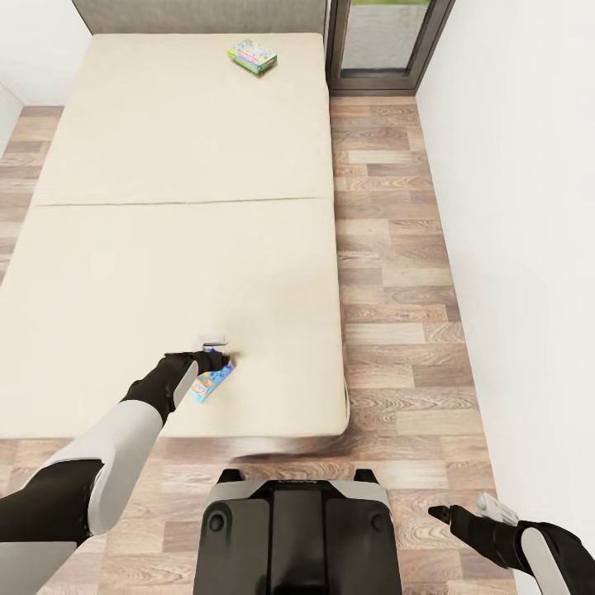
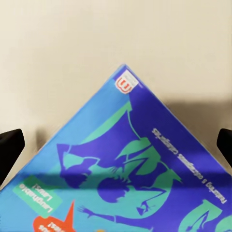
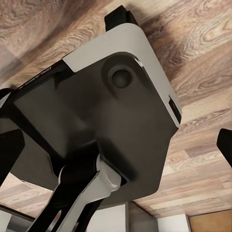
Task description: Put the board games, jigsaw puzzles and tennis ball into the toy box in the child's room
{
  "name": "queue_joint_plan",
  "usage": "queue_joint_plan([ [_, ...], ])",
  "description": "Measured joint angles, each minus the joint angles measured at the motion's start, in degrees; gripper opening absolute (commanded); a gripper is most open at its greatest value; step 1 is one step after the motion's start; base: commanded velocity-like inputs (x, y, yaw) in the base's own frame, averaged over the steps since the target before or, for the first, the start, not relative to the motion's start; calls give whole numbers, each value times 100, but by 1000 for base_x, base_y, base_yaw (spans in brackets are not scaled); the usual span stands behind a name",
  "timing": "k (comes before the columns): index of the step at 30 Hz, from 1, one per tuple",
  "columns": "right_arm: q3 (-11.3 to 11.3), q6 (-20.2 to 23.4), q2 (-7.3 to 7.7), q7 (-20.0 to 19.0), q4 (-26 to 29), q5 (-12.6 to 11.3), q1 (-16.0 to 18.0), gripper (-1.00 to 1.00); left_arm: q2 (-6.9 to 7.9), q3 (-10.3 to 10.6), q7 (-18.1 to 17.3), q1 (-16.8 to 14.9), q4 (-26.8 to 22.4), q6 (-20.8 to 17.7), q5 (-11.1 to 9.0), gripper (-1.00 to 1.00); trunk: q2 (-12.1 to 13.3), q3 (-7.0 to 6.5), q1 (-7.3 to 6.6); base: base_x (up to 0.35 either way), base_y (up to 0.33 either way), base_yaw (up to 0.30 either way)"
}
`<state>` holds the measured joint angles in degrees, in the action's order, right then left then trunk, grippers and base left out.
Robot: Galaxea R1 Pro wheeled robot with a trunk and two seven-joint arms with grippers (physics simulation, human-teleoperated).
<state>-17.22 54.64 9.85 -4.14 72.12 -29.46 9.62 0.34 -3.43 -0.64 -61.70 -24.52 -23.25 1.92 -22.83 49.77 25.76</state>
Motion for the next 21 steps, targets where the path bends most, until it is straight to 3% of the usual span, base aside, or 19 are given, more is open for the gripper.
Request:
queue_joint_plan([
  [21,0,0,0,-7,0,-1,-1,100,-5,1,0,0,0,2,-1,100,0,0,0,-86,0,0],
])
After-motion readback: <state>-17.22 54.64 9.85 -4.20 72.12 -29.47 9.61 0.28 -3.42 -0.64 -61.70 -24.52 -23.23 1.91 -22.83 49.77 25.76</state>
